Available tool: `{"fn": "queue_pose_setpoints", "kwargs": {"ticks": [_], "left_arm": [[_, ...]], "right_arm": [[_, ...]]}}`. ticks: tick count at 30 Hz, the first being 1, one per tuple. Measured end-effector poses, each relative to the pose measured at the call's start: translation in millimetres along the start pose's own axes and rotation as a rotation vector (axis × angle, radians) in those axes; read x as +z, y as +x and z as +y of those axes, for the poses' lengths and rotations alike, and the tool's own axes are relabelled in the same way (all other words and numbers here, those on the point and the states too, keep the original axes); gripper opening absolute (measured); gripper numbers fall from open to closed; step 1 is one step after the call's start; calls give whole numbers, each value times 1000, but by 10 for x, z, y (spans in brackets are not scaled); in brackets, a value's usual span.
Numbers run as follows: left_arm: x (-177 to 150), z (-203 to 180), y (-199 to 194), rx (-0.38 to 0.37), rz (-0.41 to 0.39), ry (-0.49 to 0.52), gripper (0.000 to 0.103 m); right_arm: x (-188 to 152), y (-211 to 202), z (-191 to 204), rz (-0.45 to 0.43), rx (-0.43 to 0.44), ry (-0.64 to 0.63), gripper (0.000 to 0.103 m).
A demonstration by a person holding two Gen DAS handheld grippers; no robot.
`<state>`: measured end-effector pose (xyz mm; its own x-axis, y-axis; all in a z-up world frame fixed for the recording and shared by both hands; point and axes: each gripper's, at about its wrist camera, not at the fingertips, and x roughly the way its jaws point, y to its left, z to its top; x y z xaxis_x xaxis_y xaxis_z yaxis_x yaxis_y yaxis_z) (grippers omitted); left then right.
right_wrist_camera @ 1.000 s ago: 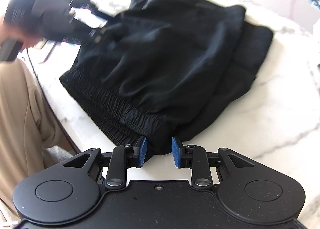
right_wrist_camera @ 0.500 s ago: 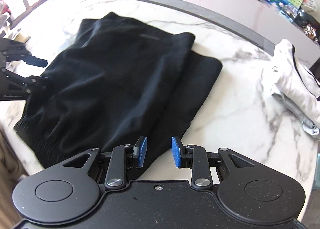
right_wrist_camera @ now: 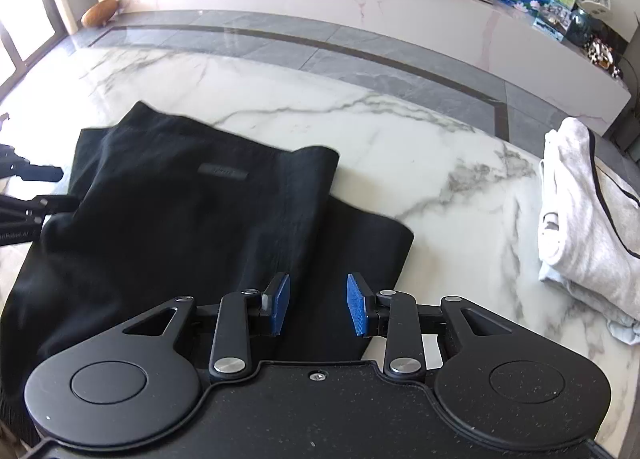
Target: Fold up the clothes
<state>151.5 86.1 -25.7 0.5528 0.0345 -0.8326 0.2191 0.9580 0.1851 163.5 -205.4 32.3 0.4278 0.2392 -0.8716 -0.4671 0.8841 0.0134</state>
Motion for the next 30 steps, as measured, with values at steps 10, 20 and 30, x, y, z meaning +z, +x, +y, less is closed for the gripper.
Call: {"fn": "queue_pose_setpoints", "kwargs": {"ticks": [10, 20, 30], "left_arm": [[99, 96, 190, -16, 2, 16, 40], [70, 112, 221, -31, -3, 15, 40], [-45, 106, -40, -30, -15, 28, 40]], "right_arm": [[296, 348, -239, 0, 45, 111, 40], [395, 677, -125, 35, 135, 182, 38], [413, 190, 115, -44, 121, 85, 2]]}}
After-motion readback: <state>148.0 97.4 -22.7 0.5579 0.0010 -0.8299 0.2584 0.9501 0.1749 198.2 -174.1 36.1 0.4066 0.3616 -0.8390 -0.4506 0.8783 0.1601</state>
